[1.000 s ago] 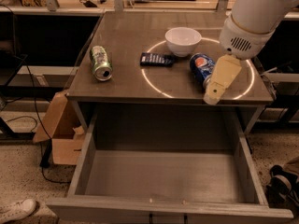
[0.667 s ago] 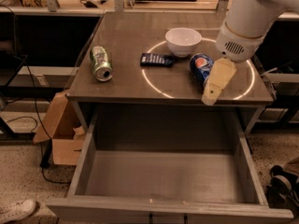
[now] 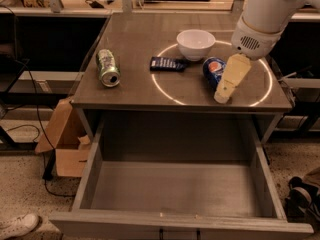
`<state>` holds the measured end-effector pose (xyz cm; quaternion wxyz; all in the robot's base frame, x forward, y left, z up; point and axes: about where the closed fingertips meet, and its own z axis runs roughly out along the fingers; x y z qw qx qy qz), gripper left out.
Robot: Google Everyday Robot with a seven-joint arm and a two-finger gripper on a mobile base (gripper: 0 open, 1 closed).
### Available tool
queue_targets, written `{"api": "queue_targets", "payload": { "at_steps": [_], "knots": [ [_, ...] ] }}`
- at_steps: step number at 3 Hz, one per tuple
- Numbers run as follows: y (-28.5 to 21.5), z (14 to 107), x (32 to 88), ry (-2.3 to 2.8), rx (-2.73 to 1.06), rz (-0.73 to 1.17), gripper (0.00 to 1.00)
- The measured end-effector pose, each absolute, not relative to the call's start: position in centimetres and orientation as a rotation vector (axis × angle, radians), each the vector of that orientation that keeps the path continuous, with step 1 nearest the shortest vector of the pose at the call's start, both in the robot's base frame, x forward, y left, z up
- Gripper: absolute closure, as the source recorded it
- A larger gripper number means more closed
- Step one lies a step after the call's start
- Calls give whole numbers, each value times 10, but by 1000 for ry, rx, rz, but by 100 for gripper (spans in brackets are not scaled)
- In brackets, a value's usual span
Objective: Place pepsi can into top drawer
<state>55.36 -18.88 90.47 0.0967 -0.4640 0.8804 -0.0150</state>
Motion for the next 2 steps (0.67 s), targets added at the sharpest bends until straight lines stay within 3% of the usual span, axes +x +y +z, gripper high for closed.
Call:
{"api": "queue_targets", "payload": {
  "at_steps": [2],
  "knots": [
    [-195, 901, 597, 2671, -1275, 33, 0]
  ]
}}
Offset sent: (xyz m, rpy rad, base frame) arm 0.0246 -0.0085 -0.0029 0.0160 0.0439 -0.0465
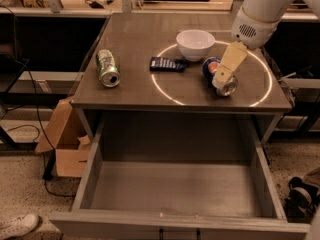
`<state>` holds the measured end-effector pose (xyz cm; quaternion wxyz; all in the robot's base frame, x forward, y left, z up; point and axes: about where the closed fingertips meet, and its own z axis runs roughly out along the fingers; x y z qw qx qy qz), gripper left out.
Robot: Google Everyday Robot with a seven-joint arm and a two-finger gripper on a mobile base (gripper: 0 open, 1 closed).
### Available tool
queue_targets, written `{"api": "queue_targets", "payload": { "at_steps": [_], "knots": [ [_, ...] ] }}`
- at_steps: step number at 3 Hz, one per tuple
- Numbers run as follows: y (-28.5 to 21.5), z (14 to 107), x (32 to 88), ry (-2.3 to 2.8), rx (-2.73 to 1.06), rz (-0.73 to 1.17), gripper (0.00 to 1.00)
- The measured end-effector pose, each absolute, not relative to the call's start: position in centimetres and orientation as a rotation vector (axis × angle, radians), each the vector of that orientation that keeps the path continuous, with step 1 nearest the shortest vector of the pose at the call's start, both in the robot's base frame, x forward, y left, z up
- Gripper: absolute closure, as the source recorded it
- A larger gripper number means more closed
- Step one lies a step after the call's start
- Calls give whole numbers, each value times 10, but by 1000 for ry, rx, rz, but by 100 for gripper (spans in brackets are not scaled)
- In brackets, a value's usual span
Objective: Place pepsi can into top drawer
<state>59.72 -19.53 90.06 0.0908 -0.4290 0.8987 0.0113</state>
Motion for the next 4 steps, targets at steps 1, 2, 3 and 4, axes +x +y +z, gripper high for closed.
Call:
{"api": "queue_targets", "payload": {
  "at_steps": [1, 2, 3, 4],
  "knots": [
    [-188, 894, 608, 2720, -1209, 90, 0],
    [-183, 890, 616, 2760, -1160, 119, 0],
    [-178, 885, 624, 2739, -1161, 116, 0],
    [-146, 854, 632, 2756, -1214, 184, 0]
  ]
}}
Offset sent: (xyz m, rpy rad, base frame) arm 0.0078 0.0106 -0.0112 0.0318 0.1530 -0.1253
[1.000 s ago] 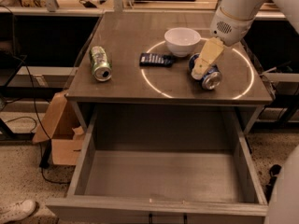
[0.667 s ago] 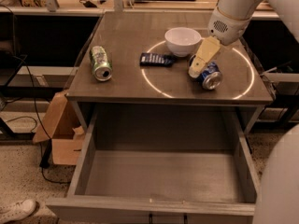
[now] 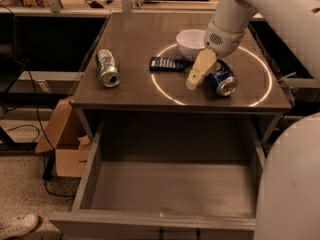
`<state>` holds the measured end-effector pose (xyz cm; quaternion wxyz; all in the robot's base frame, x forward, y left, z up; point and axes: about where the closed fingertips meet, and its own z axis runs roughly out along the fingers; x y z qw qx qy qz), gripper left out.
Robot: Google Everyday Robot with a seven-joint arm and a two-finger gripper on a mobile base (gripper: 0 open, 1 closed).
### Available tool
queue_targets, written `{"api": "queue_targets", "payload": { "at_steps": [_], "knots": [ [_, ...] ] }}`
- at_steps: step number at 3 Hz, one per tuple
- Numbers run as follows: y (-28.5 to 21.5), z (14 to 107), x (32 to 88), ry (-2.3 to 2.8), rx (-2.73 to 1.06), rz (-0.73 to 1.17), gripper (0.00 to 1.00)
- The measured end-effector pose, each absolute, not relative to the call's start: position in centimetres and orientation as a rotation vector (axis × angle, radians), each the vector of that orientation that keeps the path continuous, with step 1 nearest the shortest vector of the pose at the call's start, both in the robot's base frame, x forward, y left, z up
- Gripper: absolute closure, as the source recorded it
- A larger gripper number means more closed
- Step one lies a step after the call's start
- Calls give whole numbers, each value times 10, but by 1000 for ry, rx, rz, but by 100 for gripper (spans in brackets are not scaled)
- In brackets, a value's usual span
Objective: Place pepsi can into top drawer
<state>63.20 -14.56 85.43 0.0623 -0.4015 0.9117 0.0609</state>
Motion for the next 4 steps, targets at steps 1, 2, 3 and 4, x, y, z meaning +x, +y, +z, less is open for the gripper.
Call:
{"api": "queue_targets", "payload": {
  "at_steps": [1, 2, 3, 4],
  "knots": [
    [-144, 853, 632, 2757, -1217, 187, 0],
    [-144, 853, 632, 2757, -1217, 187, 18],
    [-144, 853, 632, 2757, -1217, 187, 42],
    [-144, 853, 632, 2757, -1217, 187, 65]
  ]
}}
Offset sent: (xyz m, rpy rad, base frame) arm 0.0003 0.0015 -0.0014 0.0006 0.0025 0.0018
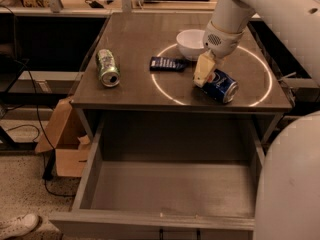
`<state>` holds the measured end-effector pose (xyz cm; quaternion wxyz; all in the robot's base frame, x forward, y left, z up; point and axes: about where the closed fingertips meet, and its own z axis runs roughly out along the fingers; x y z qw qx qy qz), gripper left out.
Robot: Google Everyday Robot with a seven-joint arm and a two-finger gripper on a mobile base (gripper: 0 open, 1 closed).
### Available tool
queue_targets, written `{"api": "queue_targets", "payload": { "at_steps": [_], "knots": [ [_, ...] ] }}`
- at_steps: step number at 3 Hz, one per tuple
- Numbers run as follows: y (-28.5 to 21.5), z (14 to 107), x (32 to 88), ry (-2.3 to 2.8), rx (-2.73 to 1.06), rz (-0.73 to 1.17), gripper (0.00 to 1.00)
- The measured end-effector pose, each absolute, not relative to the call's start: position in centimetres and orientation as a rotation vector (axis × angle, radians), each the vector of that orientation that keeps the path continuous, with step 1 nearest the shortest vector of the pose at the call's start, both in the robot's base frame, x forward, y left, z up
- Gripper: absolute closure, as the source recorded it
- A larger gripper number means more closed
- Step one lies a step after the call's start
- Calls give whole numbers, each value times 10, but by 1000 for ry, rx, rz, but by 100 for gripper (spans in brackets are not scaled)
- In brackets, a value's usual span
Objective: Place pepsi can into top drawer
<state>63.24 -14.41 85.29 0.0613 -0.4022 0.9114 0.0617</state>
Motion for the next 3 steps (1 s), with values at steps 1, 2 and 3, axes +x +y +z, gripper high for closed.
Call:
{"api": "queue_targets", "payload": {
  "at_steps": [1, 2, 3],
  "knots": [
    [-144, 853, 632, 2757, -1217, 187, 88],
    [-143, 853, 634, 2753, -1215, 186, 100],
    [-142, 852, 637, 2746, -1214, 186, 100]
  ]
}}
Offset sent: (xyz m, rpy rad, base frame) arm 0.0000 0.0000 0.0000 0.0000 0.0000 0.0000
